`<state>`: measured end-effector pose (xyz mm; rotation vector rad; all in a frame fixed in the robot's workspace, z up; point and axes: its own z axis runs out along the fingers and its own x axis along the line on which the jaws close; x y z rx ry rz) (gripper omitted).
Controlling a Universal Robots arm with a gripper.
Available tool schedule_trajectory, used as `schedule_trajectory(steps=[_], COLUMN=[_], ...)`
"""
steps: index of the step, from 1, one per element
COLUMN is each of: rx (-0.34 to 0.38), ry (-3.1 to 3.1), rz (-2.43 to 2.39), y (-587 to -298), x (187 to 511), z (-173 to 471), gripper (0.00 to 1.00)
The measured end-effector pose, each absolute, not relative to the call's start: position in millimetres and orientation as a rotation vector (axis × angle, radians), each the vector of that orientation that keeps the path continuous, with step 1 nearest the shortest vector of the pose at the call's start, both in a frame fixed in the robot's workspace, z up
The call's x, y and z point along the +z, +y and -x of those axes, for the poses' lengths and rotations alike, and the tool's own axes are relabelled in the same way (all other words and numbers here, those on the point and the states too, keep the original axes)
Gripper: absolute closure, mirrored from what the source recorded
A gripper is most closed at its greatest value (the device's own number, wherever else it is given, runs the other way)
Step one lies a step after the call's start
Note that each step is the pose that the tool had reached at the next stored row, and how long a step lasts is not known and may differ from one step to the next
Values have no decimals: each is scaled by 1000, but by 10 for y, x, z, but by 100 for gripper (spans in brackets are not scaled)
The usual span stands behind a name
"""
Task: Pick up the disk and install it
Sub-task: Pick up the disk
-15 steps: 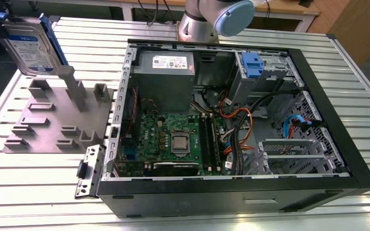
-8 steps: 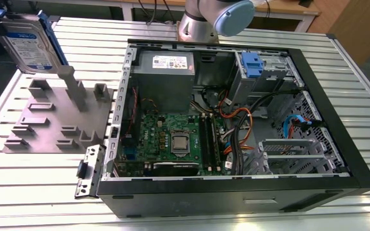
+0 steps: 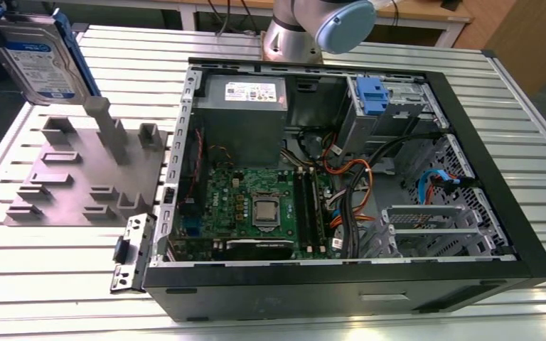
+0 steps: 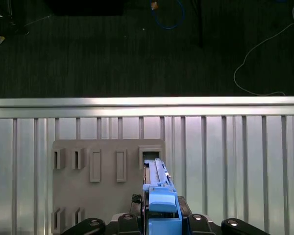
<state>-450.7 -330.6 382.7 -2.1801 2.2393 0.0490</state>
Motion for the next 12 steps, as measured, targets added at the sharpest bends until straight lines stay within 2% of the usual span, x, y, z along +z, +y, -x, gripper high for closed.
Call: schedule_trajectory(steps=[12], rx=[49], ry=[2240], rz=[2180], y=[-3306], x=[3871], z=[4508], gripper=[63])
